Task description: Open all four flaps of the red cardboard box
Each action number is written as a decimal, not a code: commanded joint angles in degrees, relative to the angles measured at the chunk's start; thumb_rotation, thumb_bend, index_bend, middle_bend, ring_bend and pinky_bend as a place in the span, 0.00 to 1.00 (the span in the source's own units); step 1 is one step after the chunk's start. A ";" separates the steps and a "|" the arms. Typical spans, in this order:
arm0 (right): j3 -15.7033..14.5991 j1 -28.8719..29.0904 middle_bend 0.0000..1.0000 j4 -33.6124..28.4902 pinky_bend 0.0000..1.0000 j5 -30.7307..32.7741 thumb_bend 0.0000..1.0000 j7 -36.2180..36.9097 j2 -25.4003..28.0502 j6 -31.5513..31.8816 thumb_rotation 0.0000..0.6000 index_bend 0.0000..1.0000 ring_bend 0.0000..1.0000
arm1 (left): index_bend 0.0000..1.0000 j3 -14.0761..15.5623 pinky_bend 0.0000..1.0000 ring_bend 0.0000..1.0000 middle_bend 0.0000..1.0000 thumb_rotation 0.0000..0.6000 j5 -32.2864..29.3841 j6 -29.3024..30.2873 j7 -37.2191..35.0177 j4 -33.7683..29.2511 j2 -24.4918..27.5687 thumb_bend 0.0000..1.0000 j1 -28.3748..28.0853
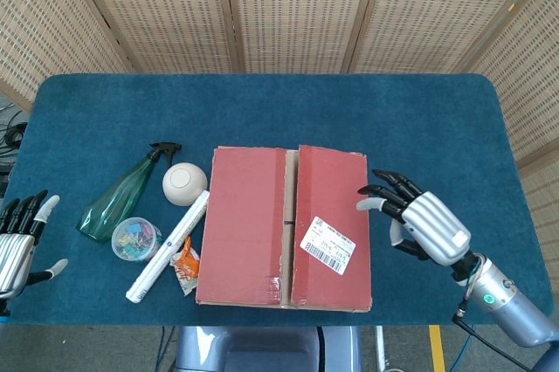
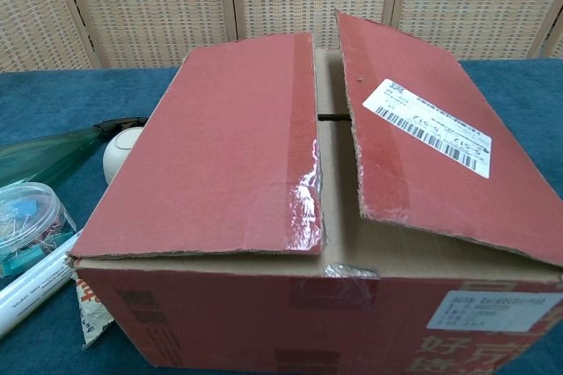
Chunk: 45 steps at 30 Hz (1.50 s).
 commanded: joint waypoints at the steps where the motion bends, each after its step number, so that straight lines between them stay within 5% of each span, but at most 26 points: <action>1: 0.20 3.12 0.25 -1.54 0.09 -1.43 1.00 0.96 0.47 -2.96 1.00 0.33 0.00 | 0.01 -0.06 0.00 0.05 0.00 1.00 -0.10 0.00 0.11 -0.09 0.04 0.04 -0.04; 23: 2.09 16.47 0.25 -3.61 0.09 2.96 1.00 -2.14 -4.95 -15.99 1.00 0.33 0.00 | 0.01 -0.10 0.00 0.05 0.00 1.00 -1.82 -2.29 0.59 -0.06 -0.10 0.04 -1.07; 45: 0.76 21.36 0.26 -2.06 0.09 6.71 1.00 -10.42 -8.88 -21.76 1.00 0.33 0.00 | 0.01 0.41 0.00 0.05 0.00 1.00 -2.46 -3.23 -1.16 0.57 -0.30 0.04 -1.13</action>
